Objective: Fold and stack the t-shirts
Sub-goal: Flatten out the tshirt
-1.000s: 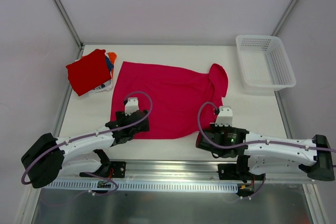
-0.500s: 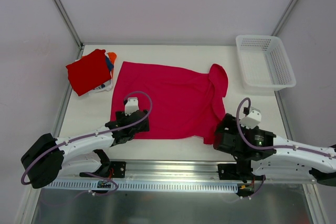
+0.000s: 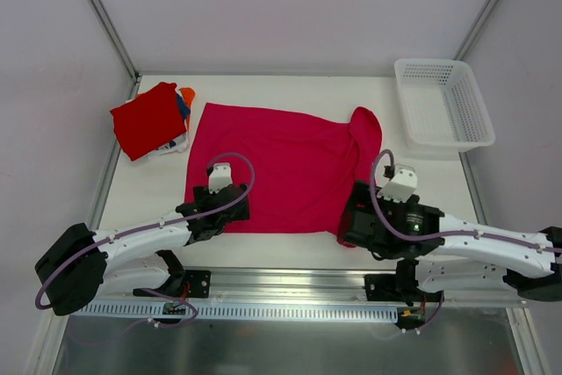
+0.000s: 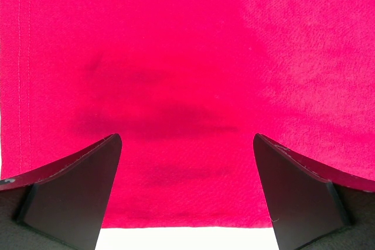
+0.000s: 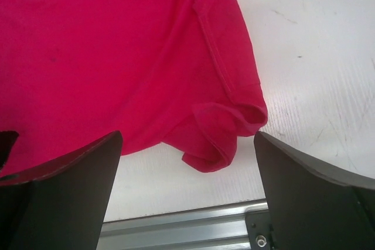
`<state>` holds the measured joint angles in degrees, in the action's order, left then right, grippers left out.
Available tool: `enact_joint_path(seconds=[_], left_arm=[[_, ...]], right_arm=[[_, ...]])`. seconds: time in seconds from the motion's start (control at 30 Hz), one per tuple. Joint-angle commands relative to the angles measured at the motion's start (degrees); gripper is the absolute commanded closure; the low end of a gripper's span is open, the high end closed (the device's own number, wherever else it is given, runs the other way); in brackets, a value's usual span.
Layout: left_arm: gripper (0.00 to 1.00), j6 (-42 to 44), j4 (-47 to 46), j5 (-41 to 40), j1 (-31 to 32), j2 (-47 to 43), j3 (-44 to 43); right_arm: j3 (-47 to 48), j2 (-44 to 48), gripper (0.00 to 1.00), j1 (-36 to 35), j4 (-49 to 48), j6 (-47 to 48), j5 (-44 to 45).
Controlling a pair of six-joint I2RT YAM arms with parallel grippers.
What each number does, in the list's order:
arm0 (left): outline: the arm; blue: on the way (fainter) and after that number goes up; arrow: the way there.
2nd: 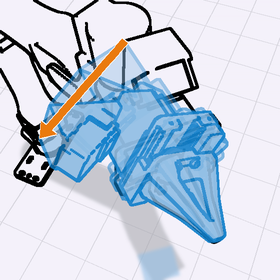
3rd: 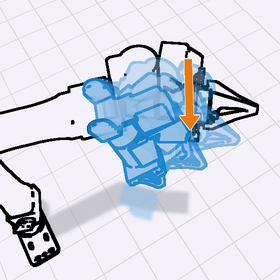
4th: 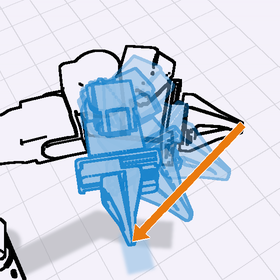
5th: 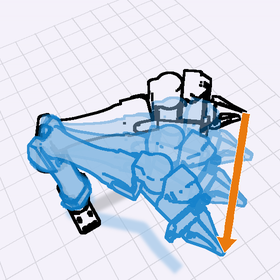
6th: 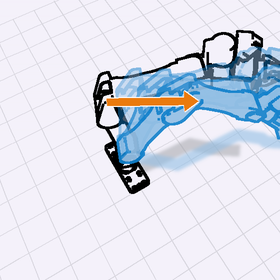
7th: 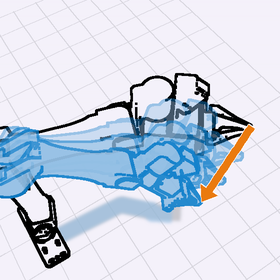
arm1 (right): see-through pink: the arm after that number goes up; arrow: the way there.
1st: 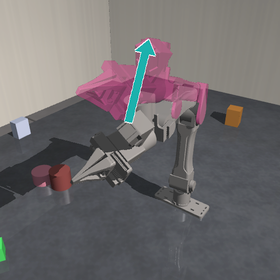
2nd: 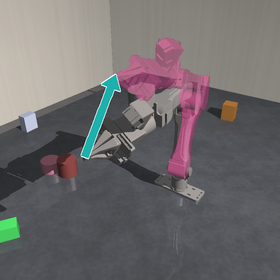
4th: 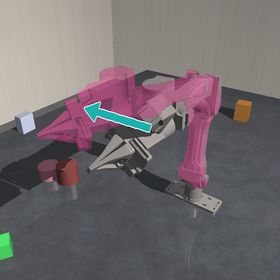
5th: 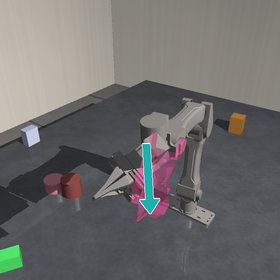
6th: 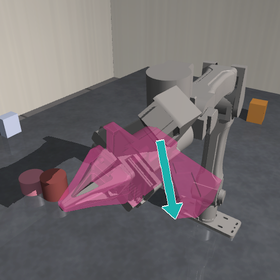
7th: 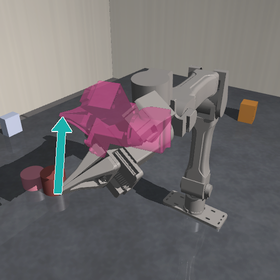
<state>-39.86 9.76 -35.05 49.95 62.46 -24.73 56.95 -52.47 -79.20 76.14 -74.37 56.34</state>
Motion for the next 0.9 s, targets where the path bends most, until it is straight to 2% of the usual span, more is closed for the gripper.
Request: enact_joint_path(seconds=[0.0, 0.1, 0.23, 0.27, 0.33, 0.37, 0.6, 0.87], left_arm=[[0.03, -0.57, -0.44, -1.78, 0.85, -0.32, -1.55], [0.03, -0.57, -0.27, -1.69, 0.93, -0.67, -1.37], [0.03, -0.57, -0.35, -1.43, 1.02, -1.37, -0.93], [0.03, -0.57, -0.44, -1.34, 1.02, -1.55, -0.85], [0.03, -0.57, -0.36, -1.25, 1.02, -1.72, -0.76], [0.03, -0.57, -0.35, -1.25, 1.02, -1.81, -0.76], [0.03, -0.40, -0.71, -1.16, 1.29, -1.72, -0.67], [0.03, -0.22, -0.97, -1.08, 1.46, -1.72, -0.49]], right_arm=[[2.73, -5.44, 0.01, -2.00, -3.82, 10.80, -0.60], [2.11, -12.03, 0.01, -4.55, -11.25, 12.06, -2.63], [2.12, -20.38, 0.00, -9.47, -8.30, 2.06, -2.63], [1.68, -22.39, 0.01, -10.44, -7.33, -2.84, -2.72], [-0.94, -23.64, 0.00, -13.34, -5.66, -7.08, -3.86], [-2.18, -23.99, 0.01, -14.05, -4.95, -11.46, -4.47], [-12.47, -23.21, 0.01, -17.04, -0.39, -25.88, -11.24], [-21.96, -17.77, 0.01, -17.22, -0.46, -32.94, -10.73]])
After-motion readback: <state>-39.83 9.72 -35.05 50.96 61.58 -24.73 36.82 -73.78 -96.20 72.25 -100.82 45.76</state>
